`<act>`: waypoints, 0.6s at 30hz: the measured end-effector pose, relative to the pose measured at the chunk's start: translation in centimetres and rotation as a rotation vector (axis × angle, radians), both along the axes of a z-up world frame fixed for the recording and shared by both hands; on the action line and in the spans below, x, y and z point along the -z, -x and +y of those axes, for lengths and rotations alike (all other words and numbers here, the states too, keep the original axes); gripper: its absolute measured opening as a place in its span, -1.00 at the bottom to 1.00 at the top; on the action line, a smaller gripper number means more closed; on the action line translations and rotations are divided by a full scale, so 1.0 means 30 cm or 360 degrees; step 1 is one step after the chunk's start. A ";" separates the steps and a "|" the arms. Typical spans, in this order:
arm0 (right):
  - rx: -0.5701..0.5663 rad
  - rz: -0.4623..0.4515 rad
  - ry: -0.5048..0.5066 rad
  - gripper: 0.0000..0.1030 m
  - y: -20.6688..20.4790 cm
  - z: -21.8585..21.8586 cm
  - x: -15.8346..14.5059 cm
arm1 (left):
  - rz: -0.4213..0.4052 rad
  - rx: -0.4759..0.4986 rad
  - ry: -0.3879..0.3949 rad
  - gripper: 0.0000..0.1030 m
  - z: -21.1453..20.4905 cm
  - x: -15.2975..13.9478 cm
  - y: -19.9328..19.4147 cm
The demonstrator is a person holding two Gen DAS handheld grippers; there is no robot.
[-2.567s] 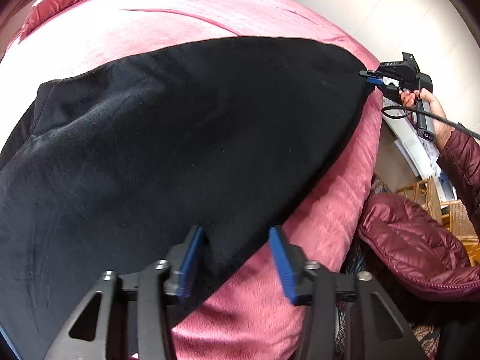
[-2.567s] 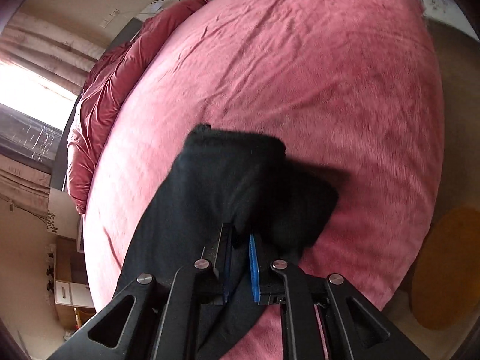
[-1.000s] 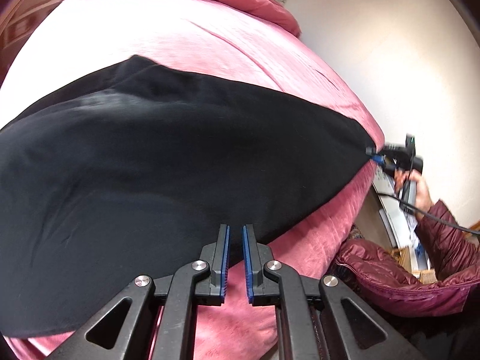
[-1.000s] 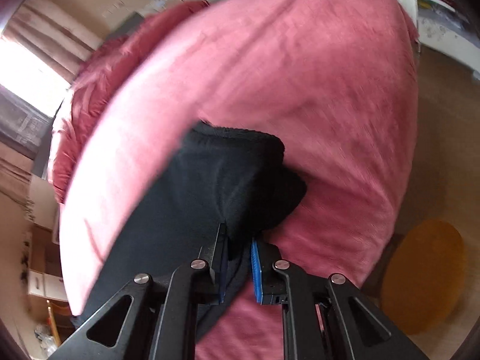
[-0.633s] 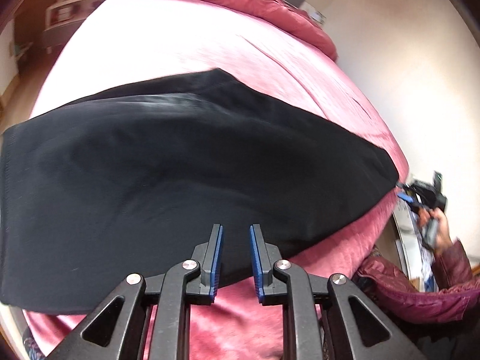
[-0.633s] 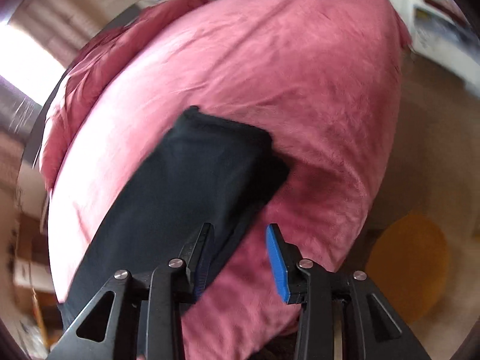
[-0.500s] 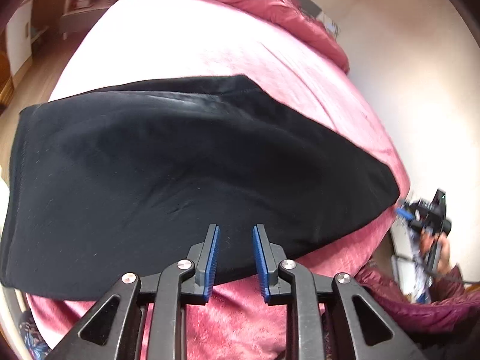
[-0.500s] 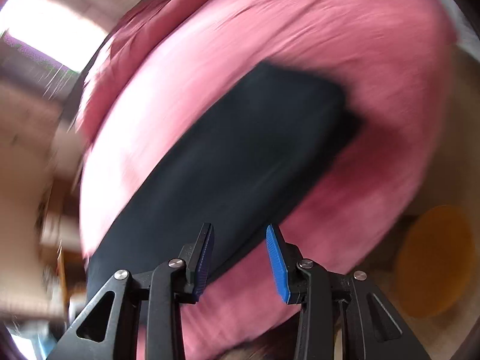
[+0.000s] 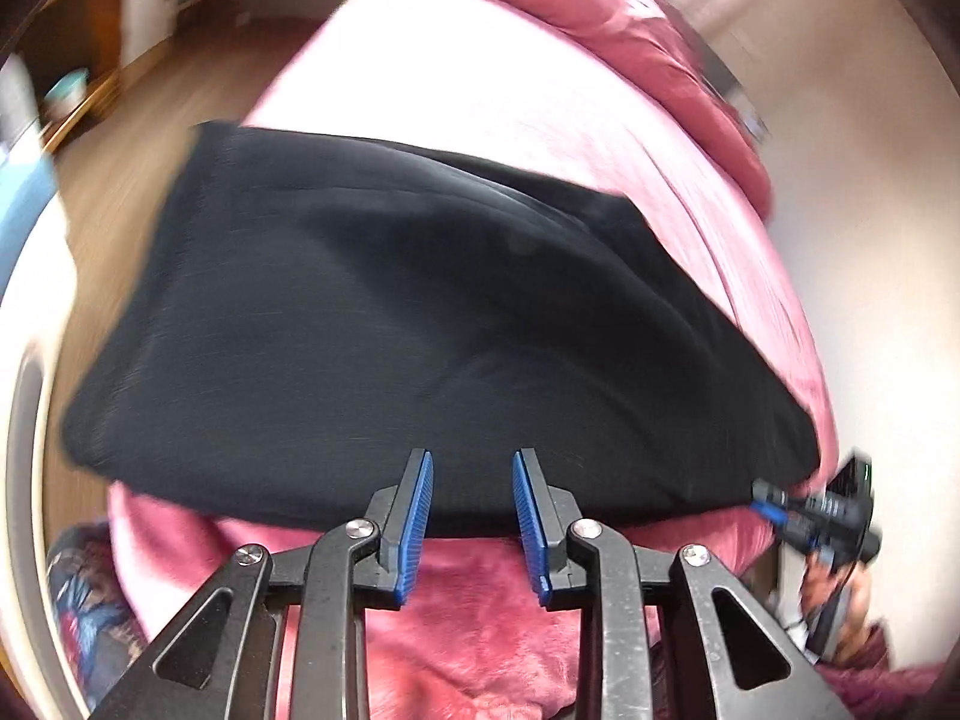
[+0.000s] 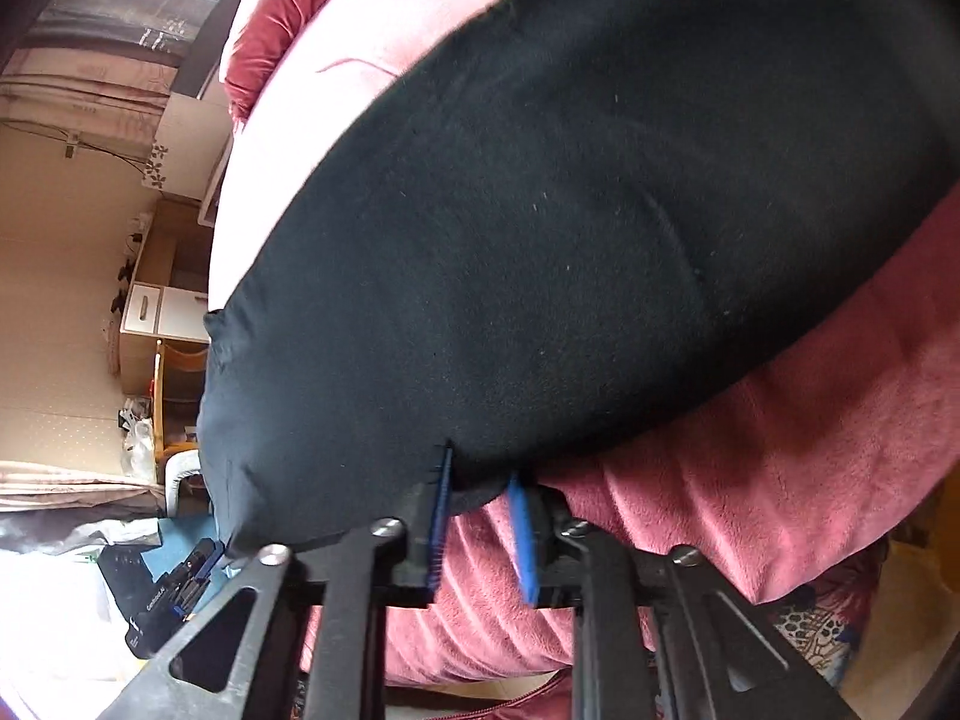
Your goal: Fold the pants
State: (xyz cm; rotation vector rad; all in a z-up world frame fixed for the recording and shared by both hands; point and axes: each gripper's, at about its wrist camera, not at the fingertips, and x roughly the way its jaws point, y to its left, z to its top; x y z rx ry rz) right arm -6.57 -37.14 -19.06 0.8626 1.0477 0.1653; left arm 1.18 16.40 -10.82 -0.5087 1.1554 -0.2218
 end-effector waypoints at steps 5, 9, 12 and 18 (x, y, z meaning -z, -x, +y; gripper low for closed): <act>-0.0021 0.0012 -0.0011 -0.58 -0.011 0.001 0.017 | 0.0089 -0.0278 0.0179 -0.46 0.166 0.019 0.064; -0.0092 0.0010 -0.0006 -0.44 0.000 0.024 0.000 | 0.0143 -0.0453 0.0297 -0.46 0.243 0.053 0.109; -0.0162 -0.0014 -0.0051 -0.44 0.009 0.060 -0.014 | 0.0200 -0.0554 0.0394 -0.46 0.278 0.096 0.114; -0.0181 0.0009 -0.0106 -0.44 -0.042 0.116 0.013 | 0.0234 -0.0636 0.0423 -0.50 0.292 0.138 0.095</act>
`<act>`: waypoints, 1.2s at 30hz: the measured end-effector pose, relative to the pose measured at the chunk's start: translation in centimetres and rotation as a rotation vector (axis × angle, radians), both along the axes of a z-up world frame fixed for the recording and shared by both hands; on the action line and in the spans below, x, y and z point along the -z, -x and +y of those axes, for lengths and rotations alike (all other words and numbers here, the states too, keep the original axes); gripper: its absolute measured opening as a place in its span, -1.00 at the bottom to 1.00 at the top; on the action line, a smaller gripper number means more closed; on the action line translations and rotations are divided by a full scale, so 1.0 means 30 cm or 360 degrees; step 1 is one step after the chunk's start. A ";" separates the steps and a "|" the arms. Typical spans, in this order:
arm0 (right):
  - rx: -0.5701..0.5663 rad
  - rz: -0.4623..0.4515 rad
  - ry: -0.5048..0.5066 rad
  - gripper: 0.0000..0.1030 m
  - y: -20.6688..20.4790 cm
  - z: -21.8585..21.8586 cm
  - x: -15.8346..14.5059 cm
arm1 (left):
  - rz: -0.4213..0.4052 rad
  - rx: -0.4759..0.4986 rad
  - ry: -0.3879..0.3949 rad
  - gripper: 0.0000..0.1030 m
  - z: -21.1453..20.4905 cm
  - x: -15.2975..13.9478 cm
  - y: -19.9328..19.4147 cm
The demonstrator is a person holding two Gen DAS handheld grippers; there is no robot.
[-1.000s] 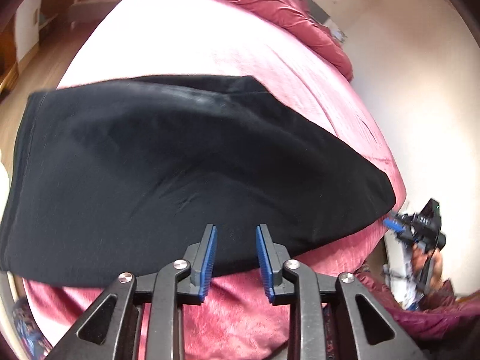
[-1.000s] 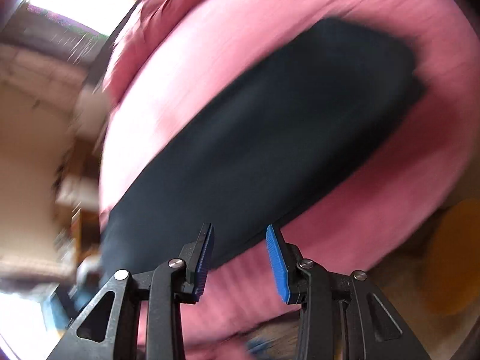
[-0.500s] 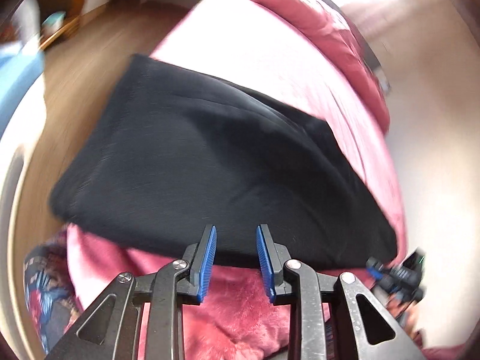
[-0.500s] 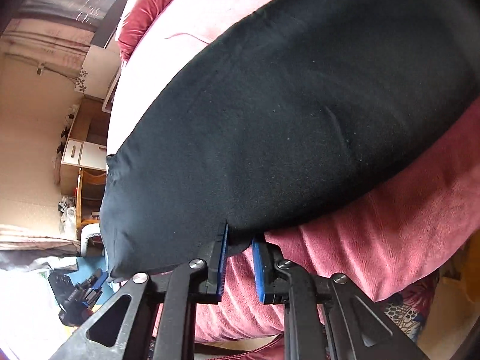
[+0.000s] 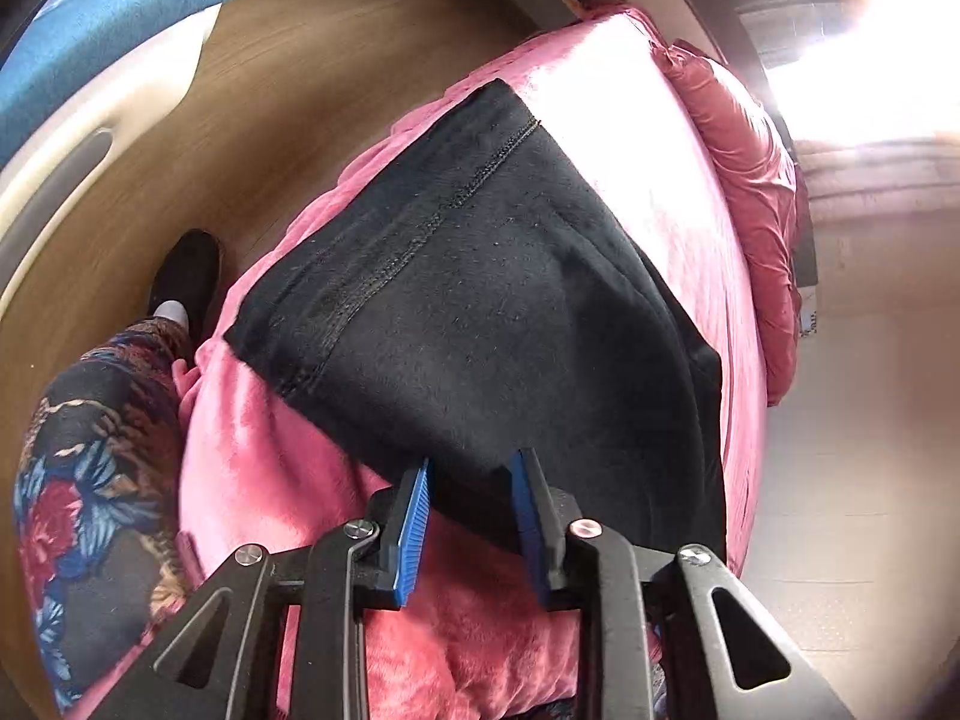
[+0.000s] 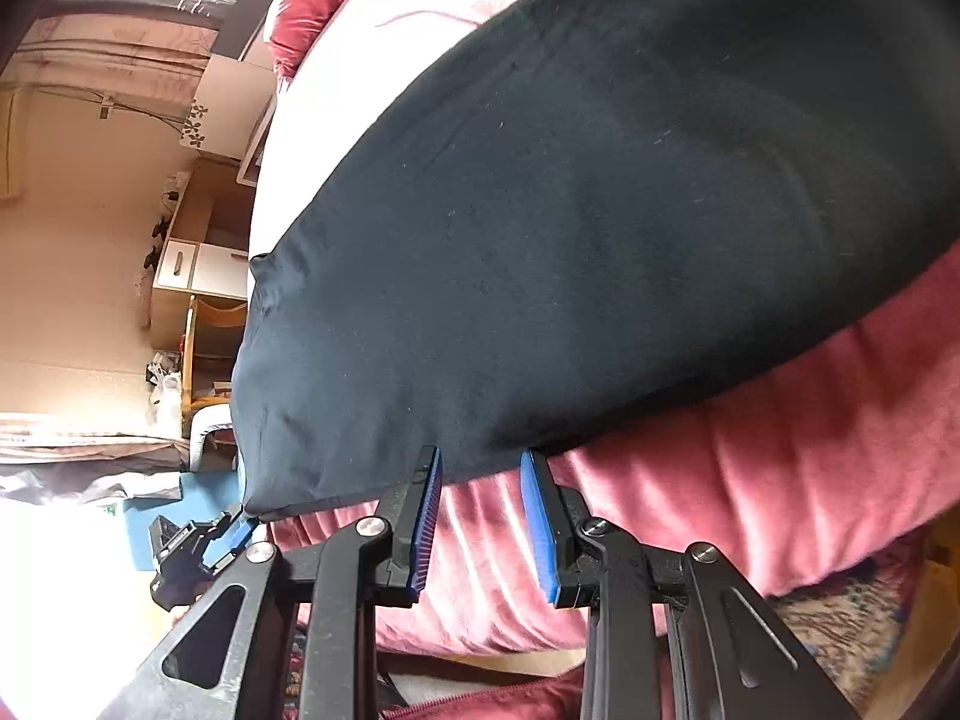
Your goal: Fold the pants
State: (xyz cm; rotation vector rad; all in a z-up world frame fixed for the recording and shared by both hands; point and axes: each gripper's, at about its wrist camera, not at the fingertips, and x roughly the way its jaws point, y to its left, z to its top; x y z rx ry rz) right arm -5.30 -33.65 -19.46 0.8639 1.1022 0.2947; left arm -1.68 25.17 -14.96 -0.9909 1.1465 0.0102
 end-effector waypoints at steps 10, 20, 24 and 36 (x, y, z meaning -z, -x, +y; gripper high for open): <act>-0.0013 -0.0134 0.0134 -0.87 0.013 0.016 -0.061 | -0.0131 0.0051 -0.0184 -0.89 -0.025 -0.081 0.065; -0.0103 -0.0044 0.0138 -0.75 -0.016 0.010 0.003 | 0.0067 0.0105 -0.0315 -0.52 -0.022 -0.042 0.095; -0.0396 -0.0103 0.0225 -0.52 0.001 0.038 -0.073 | -0.0013 0.0055 -0.0529 -0.52 -0.011 -0.136 0.130; -0.0762 -0.0510 0.0390 -0.52 -0.478 0.375 -0.377 | -0.0326 0.0644 -0.0715 -0.52 -0.292 -0.196 0.013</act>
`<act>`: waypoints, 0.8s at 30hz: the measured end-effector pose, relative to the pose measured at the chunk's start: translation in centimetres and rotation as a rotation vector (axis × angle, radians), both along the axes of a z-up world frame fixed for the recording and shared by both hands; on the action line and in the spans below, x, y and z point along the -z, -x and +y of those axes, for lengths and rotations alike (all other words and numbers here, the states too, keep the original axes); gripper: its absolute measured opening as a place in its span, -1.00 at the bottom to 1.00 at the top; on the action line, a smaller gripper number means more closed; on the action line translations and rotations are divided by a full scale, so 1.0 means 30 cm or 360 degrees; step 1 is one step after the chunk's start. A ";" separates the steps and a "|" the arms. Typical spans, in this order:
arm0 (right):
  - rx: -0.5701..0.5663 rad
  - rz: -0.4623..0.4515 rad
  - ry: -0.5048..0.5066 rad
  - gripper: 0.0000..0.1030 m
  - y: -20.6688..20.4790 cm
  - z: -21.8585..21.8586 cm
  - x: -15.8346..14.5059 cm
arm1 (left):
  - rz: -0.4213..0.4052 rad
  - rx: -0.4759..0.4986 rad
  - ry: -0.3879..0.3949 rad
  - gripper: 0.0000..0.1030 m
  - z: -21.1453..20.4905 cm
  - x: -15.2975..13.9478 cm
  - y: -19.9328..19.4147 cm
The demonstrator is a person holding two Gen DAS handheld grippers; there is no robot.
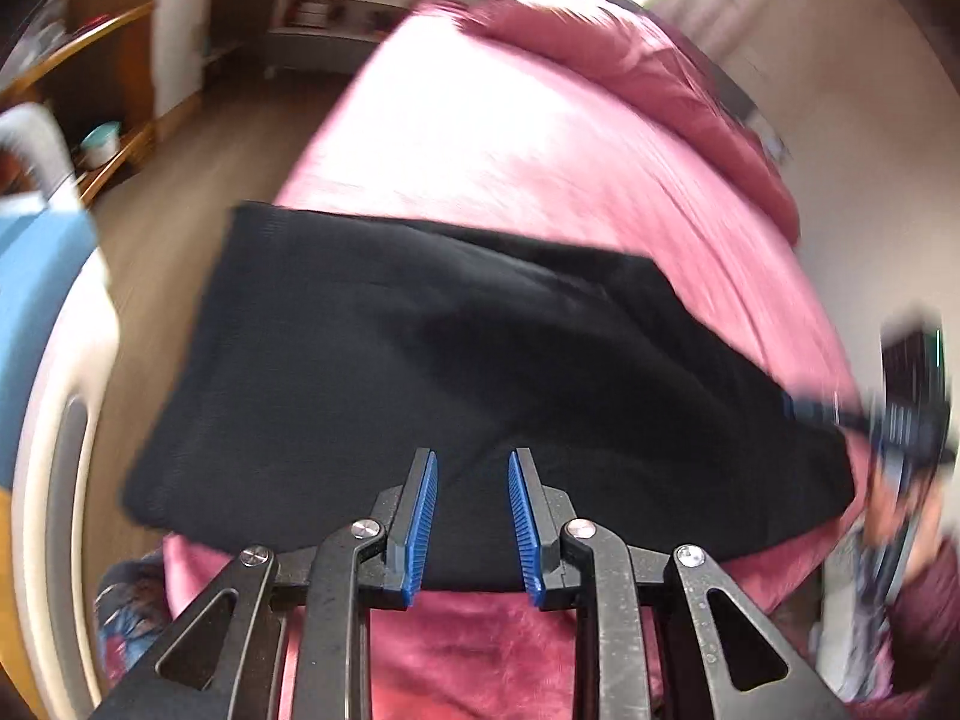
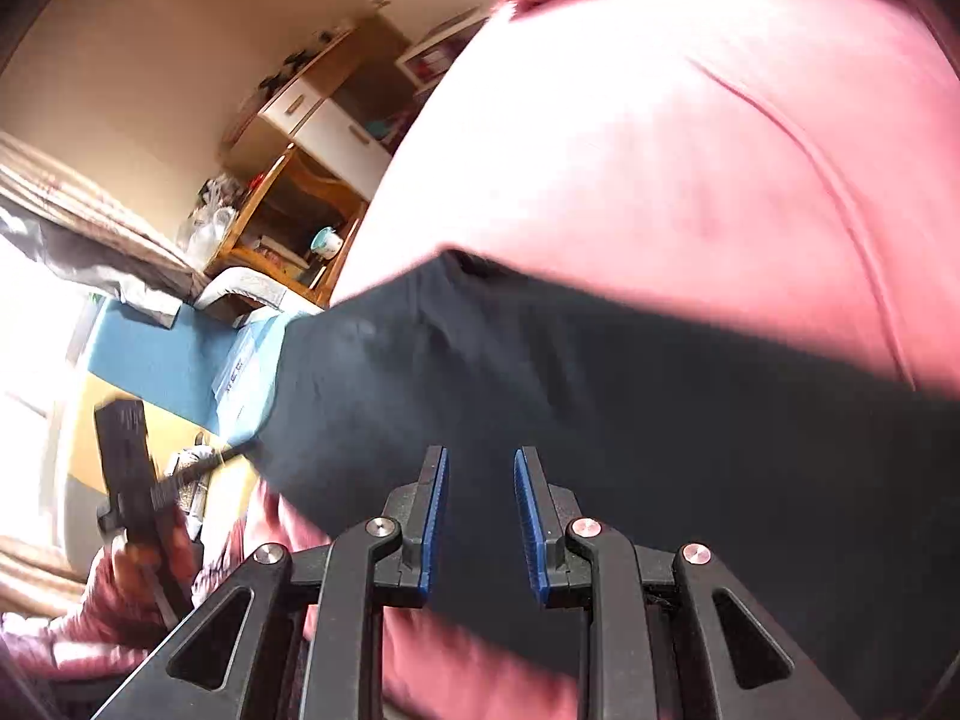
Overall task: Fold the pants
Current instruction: 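Release the pants with both grippers and smooth the folded stack flat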
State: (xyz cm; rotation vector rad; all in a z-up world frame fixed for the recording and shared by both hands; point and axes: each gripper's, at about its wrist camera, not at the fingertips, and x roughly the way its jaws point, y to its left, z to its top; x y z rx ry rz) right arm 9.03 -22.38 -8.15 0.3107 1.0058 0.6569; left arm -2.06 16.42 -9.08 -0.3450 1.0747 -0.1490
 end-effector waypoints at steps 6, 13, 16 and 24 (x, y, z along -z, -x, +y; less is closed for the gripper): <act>-0.0094 0.0076 0.0113 -0.52 -0.277 0.207 -0.026 | 0.0101 0.0131 -0.0059 -0.52 -0.084 0.072 -0.012; -0.0269 0.0202 0.0280 -0.81 -0.390 0.345 0.075 | 0.0121 0.0131 -0.0025 -0.52 -0.081 0.126 -0.015; -0.0216 -0.0004 0.0266 -0.90 -0.378 0.373 -0.004 | 0.0123 0.0117 -0.0034 -0.52 -0.087 0.140 -0.016; 0.0004 0.0120 0.0334 -0.90 -0.434 0.354 0.141 | 0.0146 0.0102 -0.0043 -0.52 -0.127 0.184 -0.088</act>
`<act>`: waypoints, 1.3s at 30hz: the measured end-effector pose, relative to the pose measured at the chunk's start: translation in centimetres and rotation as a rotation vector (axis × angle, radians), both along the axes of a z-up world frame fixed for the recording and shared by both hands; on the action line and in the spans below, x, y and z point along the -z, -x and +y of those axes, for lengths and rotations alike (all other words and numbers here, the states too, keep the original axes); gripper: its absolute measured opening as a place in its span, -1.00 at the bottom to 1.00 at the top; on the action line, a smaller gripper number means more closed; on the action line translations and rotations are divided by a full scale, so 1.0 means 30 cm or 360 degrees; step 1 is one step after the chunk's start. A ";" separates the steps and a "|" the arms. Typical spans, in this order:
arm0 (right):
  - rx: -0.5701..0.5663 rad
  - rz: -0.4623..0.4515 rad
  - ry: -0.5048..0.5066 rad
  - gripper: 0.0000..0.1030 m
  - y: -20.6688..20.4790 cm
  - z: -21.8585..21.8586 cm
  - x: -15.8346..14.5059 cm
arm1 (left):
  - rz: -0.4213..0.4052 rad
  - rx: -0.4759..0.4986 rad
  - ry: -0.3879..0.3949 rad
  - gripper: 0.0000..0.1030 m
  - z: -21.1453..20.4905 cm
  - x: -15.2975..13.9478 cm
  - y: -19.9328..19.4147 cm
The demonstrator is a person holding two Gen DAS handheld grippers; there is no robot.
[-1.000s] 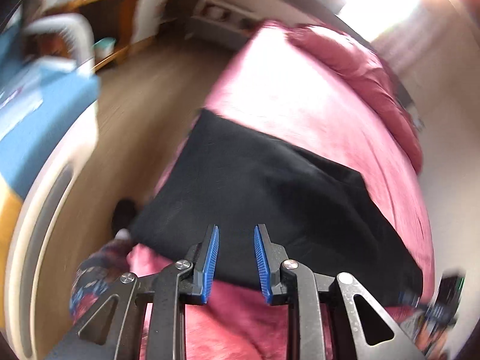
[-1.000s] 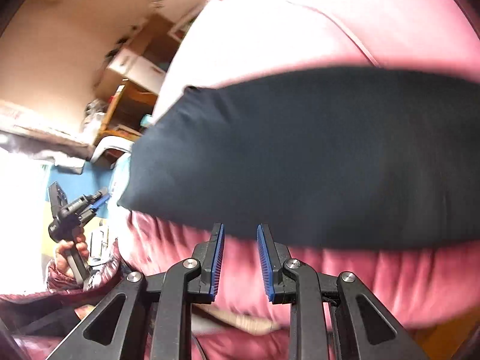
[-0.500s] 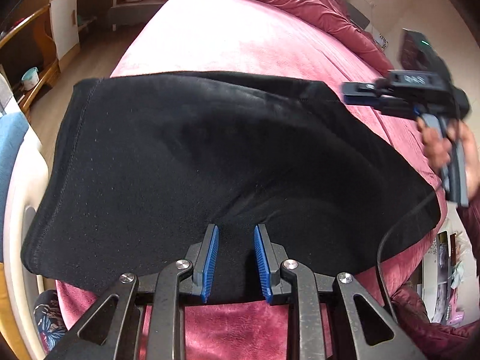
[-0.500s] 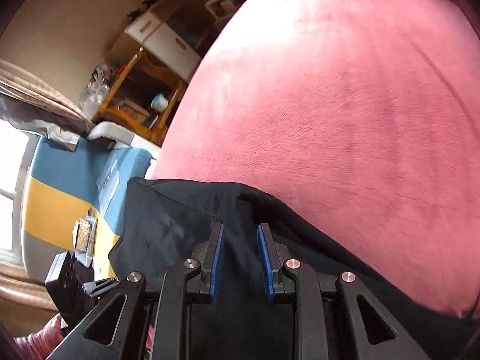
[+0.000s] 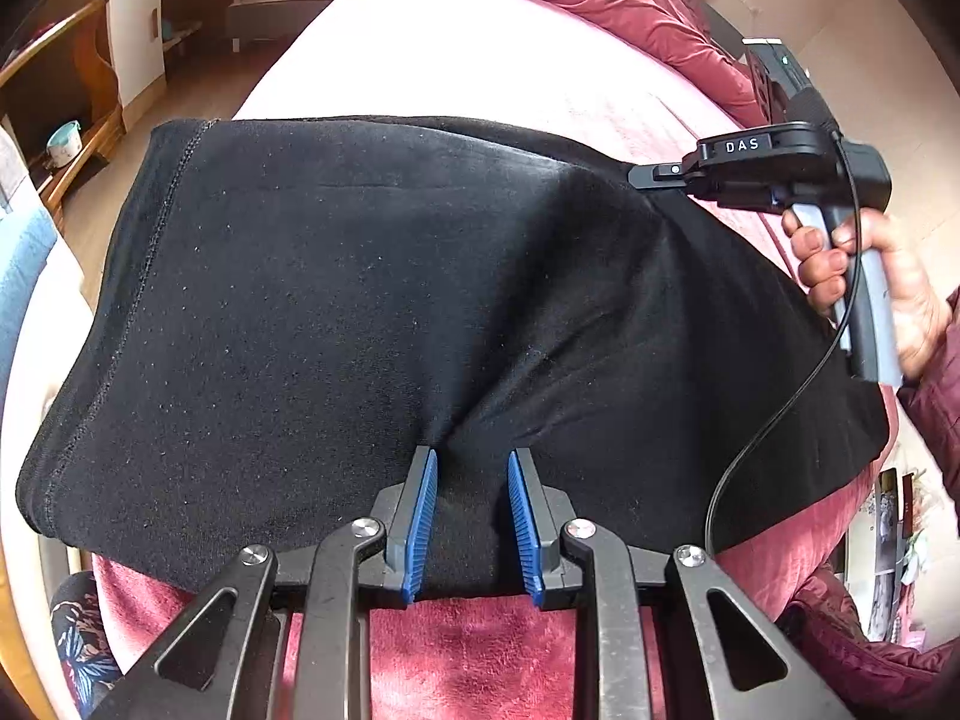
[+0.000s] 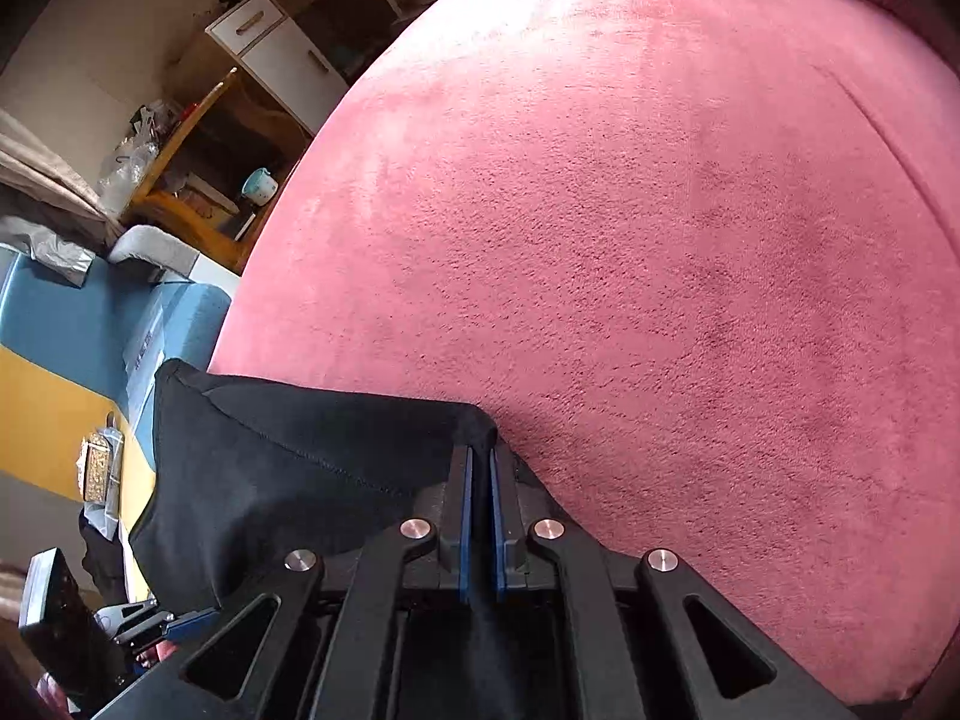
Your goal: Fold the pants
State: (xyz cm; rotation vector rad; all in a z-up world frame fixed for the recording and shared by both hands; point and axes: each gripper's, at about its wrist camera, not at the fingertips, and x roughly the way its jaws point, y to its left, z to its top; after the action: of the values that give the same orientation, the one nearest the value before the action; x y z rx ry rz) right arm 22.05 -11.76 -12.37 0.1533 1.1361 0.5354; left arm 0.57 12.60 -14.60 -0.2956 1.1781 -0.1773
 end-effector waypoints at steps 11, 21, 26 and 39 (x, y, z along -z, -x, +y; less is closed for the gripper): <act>0.0000 -0.0192 -0.0147 -0.40 0.284 -0.094 -0.190 | -0.0137 -0.0231 0.0020 -0.50 0.127 -0.121 0.000; 0.0173 -0.0057 0.0094 -0.27 0.405 -0.122 0.073 | 0.0028 -0.0429 -0.0235 -0.49 0.177 -0.038 0.020; 0.0239 -0.0094 0.0026 -0.18 0.436 -0.162 0.026 | -0.0045 -0.0388 -0.0263 -0.37 0.092 -0.083 0.027; 0.0988 -0.0120 -0.0399 -0.07 0.793 -0.842 0.012 | -0.0157 -0.0116 -0.0256 -0.30 -0.084 -0.137 0.049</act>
State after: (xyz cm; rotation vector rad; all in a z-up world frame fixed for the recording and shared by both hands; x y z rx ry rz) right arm -1.73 -37.01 -12.73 0.6730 0.8821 0.1231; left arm -0.90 10.09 -10.48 -0.1859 1.0752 -0.0326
